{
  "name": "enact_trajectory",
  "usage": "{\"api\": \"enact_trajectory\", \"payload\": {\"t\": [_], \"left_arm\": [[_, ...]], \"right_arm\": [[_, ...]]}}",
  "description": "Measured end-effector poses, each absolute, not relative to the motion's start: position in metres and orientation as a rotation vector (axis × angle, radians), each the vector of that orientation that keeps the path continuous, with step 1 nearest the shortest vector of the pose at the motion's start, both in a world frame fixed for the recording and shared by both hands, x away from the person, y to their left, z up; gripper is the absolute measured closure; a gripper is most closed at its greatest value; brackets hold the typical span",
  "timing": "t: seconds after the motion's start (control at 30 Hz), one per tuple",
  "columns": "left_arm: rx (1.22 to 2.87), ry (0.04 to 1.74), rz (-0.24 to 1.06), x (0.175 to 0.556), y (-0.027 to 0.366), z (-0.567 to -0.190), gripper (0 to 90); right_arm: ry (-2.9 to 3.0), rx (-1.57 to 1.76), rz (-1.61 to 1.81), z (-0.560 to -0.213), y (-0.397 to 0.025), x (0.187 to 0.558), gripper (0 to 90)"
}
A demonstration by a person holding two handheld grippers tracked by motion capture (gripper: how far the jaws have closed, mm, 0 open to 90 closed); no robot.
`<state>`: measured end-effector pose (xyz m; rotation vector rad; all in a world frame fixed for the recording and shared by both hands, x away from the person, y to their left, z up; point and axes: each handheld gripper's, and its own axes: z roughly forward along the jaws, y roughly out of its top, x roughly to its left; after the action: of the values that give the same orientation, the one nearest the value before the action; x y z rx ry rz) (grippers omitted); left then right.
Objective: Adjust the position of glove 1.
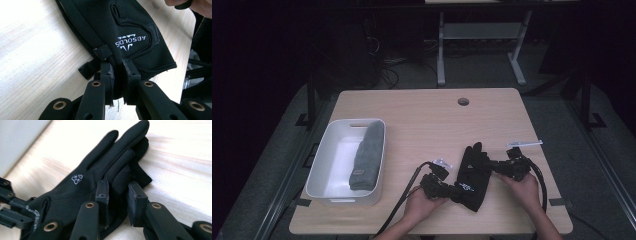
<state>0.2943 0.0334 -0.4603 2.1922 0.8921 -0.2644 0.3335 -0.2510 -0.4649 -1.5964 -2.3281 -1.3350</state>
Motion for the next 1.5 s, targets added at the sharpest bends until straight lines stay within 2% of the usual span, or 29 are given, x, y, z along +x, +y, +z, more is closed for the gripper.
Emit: {"api": "enact_trajectory", "payload": {"t": [1.5], "left_arm": [[2.117,0.881,-0.154,0.294,0.088,-0.401,81.2]], "right_arm": [[-2.162,-1.468,-1.547,-0.397,-0.215,0.349,73.3]]}}
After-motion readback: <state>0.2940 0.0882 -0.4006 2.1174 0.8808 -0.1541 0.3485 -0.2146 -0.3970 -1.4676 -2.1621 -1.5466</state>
